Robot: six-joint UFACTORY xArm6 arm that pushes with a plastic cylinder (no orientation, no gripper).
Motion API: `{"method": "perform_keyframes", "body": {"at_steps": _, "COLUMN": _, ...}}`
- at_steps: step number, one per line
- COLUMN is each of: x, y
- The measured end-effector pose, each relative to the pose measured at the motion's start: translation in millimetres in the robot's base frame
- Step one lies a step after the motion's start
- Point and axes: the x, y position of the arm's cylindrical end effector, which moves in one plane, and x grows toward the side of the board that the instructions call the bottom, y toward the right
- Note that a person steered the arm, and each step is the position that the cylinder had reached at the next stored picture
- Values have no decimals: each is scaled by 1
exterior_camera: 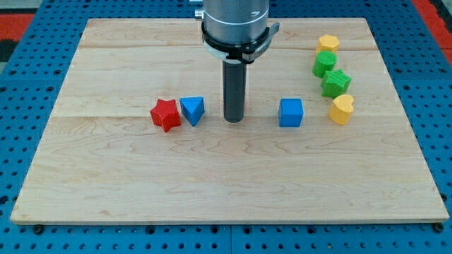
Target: Separate the red circle and blue triangle
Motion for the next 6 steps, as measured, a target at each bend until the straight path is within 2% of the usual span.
{"method": "perform_keyframes", "body": {"at_steps": 3, "x": -7, "y": -47}}
{"method": "perform_keyframes", "body": {"at_steps": 6, "x": -27, "y": -39}}
